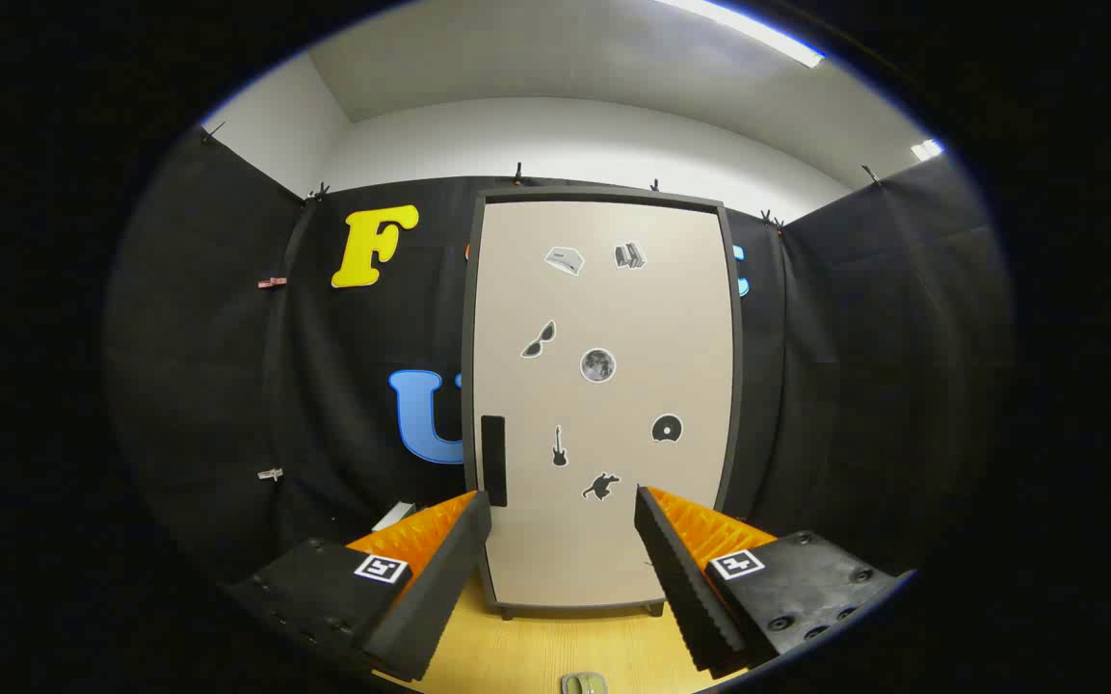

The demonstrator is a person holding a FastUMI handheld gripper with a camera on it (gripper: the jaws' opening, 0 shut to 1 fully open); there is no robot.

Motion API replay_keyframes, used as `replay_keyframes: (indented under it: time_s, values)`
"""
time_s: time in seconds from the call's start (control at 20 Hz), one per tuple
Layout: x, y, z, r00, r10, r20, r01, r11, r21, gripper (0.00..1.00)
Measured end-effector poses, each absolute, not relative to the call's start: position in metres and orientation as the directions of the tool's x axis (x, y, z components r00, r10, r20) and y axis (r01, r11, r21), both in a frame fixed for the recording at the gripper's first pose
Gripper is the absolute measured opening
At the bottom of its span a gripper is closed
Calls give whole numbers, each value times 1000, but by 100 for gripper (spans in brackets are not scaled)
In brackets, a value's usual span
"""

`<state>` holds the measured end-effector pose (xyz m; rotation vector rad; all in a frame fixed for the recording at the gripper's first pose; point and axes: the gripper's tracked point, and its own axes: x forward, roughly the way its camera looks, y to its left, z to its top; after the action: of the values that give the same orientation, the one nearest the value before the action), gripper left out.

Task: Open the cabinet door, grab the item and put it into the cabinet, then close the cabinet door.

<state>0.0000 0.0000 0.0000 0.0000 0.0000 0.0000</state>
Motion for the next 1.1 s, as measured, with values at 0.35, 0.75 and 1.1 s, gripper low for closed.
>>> replay_keyframes:
  time_s: [0.35, 0.75, 1.1]
  values:
    - [-3, 0, 0, 1000, 0, 3, 0, 1000, -4, 98]
    - [-5, -2, 0, 1000, -14, 6, 14, 1000, 2, 98]
    - [-7, 5, -3, 1000, -23, -1, 23, 1000, 16, 98]
